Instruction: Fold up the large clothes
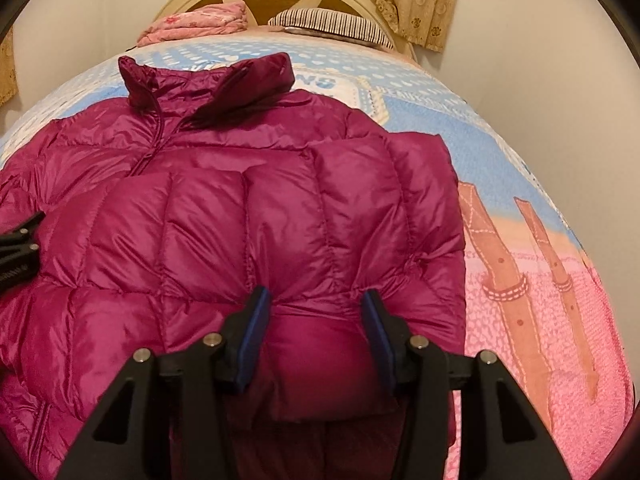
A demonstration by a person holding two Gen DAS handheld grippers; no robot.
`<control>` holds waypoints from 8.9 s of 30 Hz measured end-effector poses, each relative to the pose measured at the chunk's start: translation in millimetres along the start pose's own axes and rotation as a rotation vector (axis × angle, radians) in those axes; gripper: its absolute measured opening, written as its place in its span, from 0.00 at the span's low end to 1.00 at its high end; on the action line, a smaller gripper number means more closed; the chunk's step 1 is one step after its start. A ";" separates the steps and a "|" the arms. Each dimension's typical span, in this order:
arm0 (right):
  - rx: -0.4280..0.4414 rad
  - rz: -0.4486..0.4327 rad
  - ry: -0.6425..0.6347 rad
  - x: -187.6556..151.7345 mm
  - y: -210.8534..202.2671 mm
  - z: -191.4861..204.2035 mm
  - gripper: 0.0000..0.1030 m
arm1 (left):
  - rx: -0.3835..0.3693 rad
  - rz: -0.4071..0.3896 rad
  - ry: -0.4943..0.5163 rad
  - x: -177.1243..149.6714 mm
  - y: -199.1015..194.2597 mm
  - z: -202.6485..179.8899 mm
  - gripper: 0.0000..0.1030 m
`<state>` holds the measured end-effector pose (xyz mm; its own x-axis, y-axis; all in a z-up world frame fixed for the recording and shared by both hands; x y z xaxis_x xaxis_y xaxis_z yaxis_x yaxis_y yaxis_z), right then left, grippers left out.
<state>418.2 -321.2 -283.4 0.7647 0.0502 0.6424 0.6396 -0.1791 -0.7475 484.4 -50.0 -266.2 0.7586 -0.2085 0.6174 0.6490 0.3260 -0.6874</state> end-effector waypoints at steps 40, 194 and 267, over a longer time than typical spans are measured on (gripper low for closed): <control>-0.012 -0.157 -0.039 -39.0 -114.7 35.1 0.90 | 0.130 -0.082 -0.262 -101.3 -59.8 281.6 0.16; 0.087 -0.016 0.139 36.4 -18.9 53.4 0.56 | -0.173 0.072 -0.155 9.4 27.7 8.6 0.99; 0.142 -0.090 0.165 81.8 19.1 45.8 0.64 | -0.283 -0.068 -0.171 86.3 14.5 -6.2 0.99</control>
<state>496.5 -275.6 -252.9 0.6882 -0.1040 0.7181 0.7184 -0.0406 -0.6944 559.6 -69.0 -225.3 0.7076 -0.0557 0.7044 0.7066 0.0429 -0.7063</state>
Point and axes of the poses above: each gripper's, at about its wrist camera, not at the fingertips, and y roughly the way its jaws point, z to its left, x to its top, the point moved 10 cm from there along y, roughly the way its jaws point
